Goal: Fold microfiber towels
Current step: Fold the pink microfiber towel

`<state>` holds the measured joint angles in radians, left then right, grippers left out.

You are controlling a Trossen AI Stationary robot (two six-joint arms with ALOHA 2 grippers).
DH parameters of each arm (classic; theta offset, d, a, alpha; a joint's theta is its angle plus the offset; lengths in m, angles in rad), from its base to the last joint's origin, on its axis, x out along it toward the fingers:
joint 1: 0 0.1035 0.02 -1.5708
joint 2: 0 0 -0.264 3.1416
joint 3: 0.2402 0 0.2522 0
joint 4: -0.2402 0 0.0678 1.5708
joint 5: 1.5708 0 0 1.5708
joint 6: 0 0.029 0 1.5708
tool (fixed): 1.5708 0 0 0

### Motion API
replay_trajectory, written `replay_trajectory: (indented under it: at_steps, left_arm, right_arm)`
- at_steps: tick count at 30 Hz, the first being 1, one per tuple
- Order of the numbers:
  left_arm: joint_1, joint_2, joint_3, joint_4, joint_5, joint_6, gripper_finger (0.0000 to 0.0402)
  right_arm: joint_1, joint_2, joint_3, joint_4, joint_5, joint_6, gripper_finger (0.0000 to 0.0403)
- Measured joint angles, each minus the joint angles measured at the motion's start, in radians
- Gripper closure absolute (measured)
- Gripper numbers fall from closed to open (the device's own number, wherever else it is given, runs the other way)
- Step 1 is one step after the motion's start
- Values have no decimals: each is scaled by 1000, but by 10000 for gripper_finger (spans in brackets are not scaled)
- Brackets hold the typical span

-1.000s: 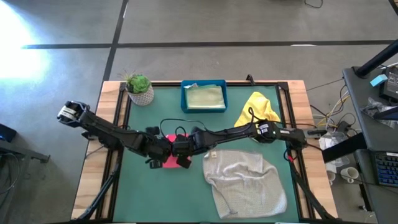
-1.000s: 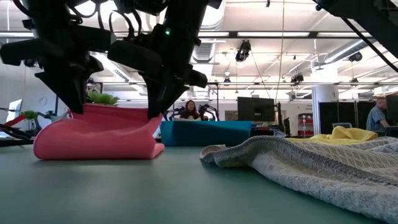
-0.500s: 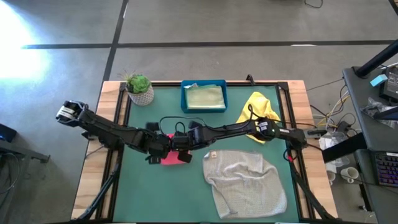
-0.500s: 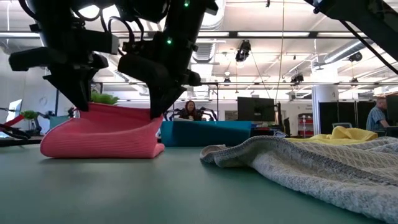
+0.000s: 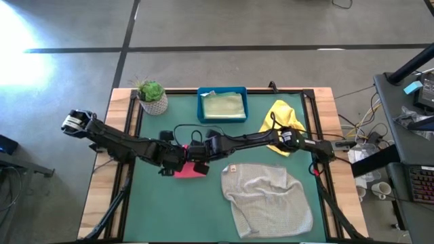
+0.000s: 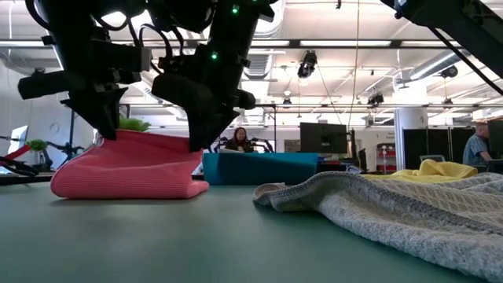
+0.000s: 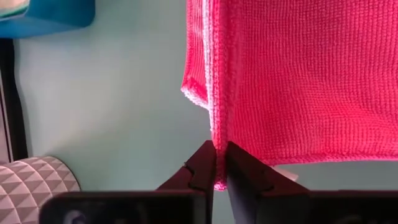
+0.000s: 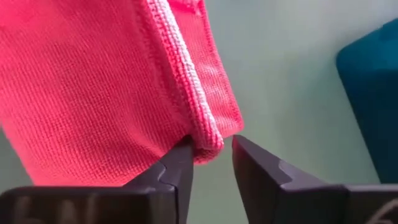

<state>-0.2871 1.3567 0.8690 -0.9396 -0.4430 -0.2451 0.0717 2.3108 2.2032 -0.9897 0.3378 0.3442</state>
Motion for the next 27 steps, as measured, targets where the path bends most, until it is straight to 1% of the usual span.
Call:
replay_trajectory:
  at_steps: [4, 11, 14, 16, 20, 22, 27]
  left_arm:
    - [1, 0, 0, 3, -14, 0, 356]
    - [6, 0, 0, 6, -40, -11, 271]
    - [6, 0, 24, -42, -40, -12, 245]
    - [6, -1, 48, -100, -41, -40, 236]
    - [6, -37, 91, -212, -38, -116, 233]
    - [6, -76, 92, -235, -36, -146, 233]
    - [6, -210, 60, -227, -26, -272, 233]
  right_arm:
    - [-4, 0, 0, 0, 0, 4, 288]
    - [-5, -2, 0, -5, 3, 23, 289]
    - [-6, -17, 0, -19, 2, 24, 287]
    - [-9, -39, 0, -51, 3, 34, 287]
    - [-12, -103, 4, -151, 4, 49, 289]
    - [-10, -131, 4, -202, 3, 49, 289]
    - [-6, -200, 3, -339, 4, 47, 287]
